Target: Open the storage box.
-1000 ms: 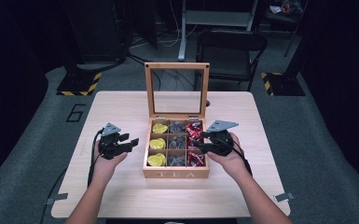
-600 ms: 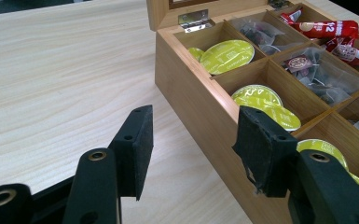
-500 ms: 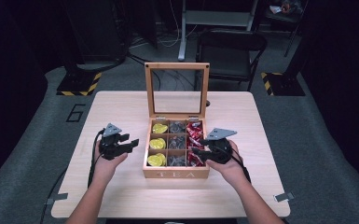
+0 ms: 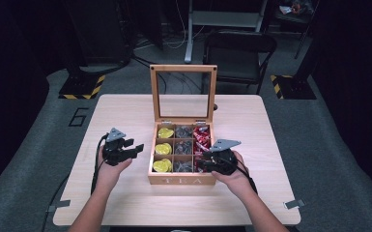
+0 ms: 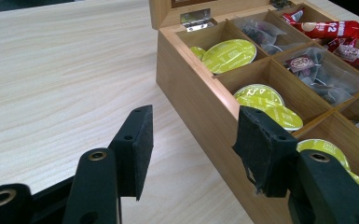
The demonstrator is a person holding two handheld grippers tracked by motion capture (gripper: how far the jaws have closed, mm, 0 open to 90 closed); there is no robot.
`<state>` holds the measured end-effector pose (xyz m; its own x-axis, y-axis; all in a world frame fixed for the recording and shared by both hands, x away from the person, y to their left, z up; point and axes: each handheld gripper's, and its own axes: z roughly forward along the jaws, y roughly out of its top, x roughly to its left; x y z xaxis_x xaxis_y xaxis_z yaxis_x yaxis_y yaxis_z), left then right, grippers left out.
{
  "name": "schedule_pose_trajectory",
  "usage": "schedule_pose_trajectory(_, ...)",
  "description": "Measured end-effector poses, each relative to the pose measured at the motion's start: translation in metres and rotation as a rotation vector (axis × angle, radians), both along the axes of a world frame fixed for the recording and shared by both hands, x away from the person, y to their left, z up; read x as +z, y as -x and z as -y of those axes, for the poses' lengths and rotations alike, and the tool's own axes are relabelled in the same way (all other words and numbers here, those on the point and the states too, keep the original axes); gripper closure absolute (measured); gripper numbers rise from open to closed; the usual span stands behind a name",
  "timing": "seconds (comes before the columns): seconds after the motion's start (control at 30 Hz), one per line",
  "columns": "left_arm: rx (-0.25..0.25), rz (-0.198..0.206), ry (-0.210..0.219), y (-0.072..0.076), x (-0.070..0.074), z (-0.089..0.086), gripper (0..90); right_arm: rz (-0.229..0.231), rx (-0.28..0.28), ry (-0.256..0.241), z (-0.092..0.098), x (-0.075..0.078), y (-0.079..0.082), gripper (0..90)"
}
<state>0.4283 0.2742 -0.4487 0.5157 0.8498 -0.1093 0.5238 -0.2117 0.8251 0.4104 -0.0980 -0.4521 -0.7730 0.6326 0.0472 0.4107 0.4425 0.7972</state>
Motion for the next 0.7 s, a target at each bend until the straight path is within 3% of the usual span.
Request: schedule_pose_trajectory(0.7,0.003,-0.005,0.010,0.000,-0.002,0.000,46.6,-0.035,0.001,0.018,-0.004,-0.021,-0.003,64.2)
